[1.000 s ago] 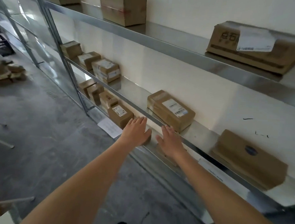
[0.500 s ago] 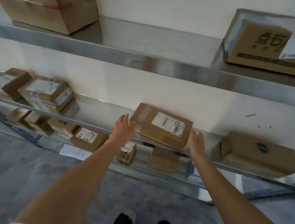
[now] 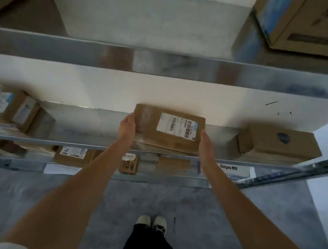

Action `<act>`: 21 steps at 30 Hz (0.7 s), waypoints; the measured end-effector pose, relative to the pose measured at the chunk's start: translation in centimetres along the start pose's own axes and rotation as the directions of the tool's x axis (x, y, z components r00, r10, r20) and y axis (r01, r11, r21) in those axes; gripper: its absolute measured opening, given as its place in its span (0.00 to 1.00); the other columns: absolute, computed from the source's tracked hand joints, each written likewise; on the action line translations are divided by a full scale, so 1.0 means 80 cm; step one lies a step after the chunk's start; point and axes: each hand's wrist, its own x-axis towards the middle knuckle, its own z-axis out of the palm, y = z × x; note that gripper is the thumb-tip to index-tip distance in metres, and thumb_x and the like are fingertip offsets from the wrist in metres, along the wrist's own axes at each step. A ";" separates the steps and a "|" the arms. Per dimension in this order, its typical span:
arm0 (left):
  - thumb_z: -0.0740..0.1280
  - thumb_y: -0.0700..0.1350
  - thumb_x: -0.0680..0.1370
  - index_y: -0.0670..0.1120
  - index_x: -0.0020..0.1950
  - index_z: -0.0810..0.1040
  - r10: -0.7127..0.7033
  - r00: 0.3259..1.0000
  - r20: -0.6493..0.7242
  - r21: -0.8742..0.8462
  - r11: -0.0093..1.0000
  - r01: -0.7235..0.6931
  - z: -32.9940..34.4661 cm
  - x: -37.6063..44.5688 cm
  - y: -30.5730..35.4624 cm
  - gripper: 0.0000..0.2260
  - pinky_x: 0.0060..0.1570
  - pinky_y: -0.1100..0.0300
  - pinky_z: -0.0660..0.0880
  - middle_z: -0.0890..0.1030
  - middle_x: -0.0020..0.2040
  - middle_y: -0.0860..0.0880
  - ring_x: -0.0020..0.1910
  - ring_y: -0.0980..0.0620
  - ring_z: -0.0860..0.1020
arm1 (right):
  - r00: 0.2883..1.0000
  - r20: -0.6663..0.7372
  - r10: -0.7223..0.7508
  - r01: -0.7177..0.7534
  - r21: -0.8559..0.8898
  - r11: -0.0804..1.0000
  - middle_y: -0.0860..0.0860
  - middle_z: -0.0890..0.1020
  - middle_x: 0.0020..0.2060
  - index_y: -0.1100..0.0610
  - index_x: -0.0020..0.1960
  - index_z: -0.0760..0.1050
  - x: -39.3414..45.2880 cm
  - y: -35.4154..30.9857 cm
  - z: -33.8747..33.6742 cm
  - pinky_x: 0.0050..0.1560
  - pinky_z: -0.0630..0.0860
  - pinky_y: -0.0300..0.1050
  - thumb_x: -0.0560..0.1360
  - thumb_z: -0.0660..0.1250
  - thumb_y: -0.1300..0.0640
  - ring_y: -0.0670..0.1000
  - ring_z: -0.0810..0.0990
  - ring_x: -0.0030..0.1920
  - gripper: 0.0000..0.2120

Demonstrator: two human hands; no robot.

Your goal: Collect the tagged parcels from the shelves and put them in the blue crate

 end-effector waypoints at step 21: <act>0.52 0.55 0.80 0.41 0.53 0.77 -0.025 0.999 -0.035 0.032 0.999 0.026 -0.076 0.000 0.012 0.21 0.50 0.51 0.73 0.77 0.48 0.43 0.47 0.45 0.74 | 0.978 -0.077 -0.192 0.165 -0.270 0.949 0.52 0.69 0.29 0.55 0.32 0.65 -0.043 -0.027 -0.001 0.36 0.67 0.43 0.81 0.50 0.38 0.49 0.68 0.31 0.27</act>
